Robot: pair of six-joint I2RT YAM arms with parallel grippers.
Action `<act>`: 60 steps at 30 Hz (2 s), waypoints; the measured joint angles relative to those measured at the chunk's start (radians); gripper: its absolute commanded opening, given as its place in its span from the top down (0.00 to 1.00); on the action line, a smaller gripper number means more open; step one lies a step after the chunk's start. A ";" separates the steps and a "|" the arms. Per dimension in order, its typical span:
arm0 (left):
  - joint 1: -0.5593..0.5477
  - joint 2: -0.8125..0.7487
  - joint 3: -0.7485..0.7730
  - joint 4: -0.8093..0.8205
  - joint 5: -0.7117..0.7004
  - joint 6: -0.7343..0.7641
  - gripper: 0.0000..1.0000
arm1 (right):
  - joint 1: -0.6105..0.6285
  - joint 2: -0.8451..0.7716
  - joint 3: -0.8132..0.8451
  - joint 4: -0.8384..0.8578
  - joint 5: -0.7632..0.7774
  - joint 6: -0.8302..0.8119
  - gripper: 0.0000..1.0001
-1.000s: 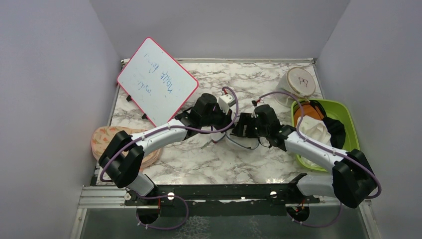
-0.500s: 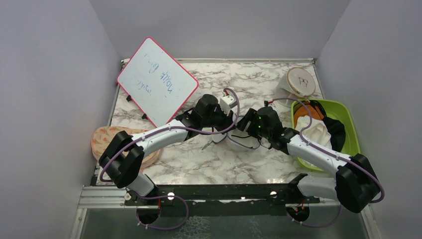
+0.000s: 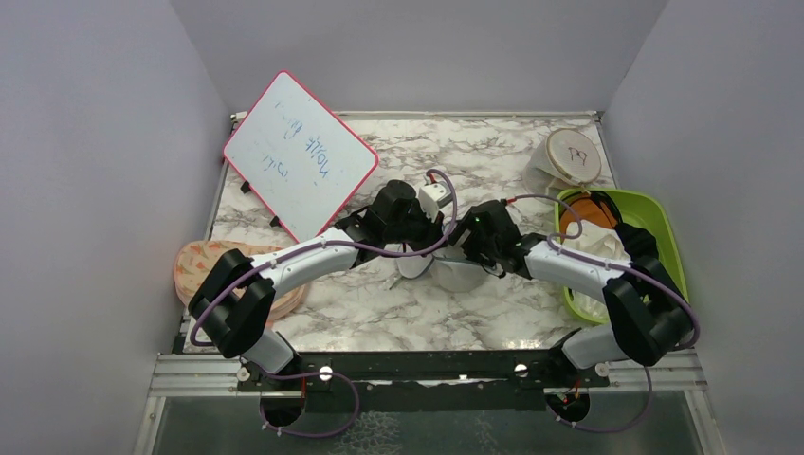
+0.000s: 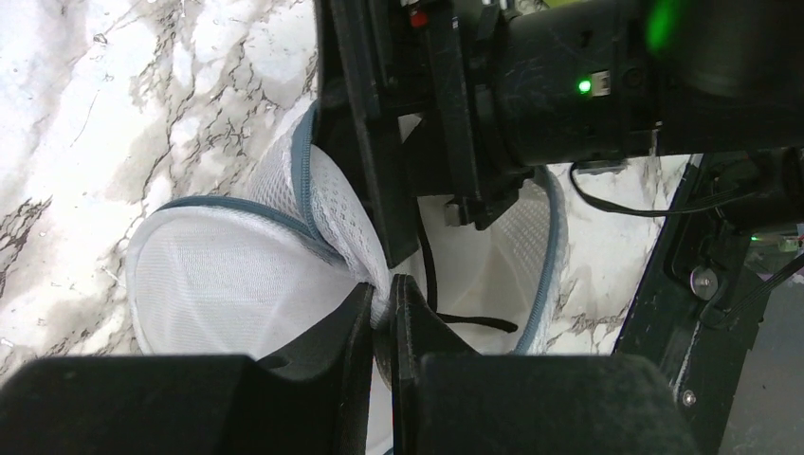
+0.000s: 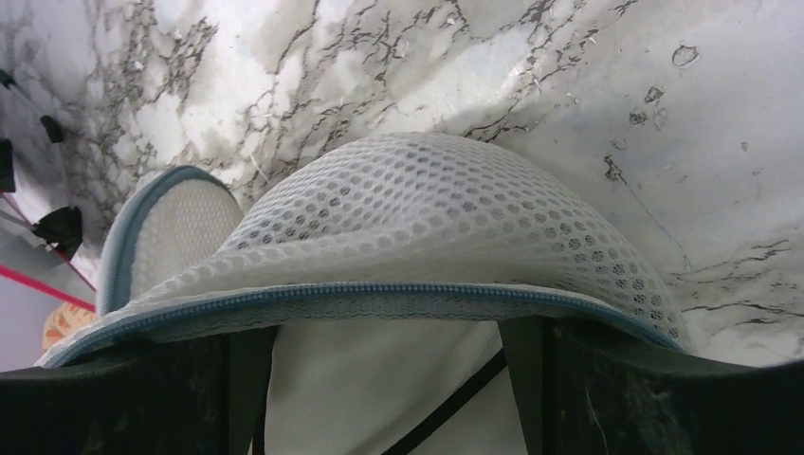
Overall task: Unzip the laundry bag and remove the bra
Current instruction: Pick up the bra from the laundry bag.
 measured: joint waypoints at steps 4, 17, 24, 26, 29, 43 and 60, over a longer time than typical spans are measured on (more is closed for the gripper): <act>0.000 0.000 0.000 -0.005 -0.003 0.000 1.00 | 0.000 0.067 0.022 0.010 0.001 0.023 0.19; -0.014 0.000 0.000 -0.007 -0.003 0.003 1.00 | 0.006 0.090 -0.010 0.144 0.038 0.071 0.77; -0.020 -0.002 0.000 -0.007 -0.034 0.004 1.00 | 0.006 -0.027 -0.072 0.180 0.037 -0.011 0.99; -0.020 -0.007 0.000 -0.008 -0.055 0.005 1.00 | 0.006 -0.068 -0.085 0.189 0.026 -0.056 0.99; -0.020 -0.016 0.000 -0.008 -0.080 0.007 1.00 | 0.006 -0.129 -0.099 0.206 -0.002 -0.130 0.99; -0.020 -0.018 0.000 -0.018 -0.150 0.010 1.00 | 0.006 -0.342 -0.137 0.263 -0.213 -0.395 0.99; -0.020 -0.018 0.002 -0.040 -0.172 0.015 1.00 | 0.006 -0.532 -0.154 0.286 -0.295 -0.435 0.99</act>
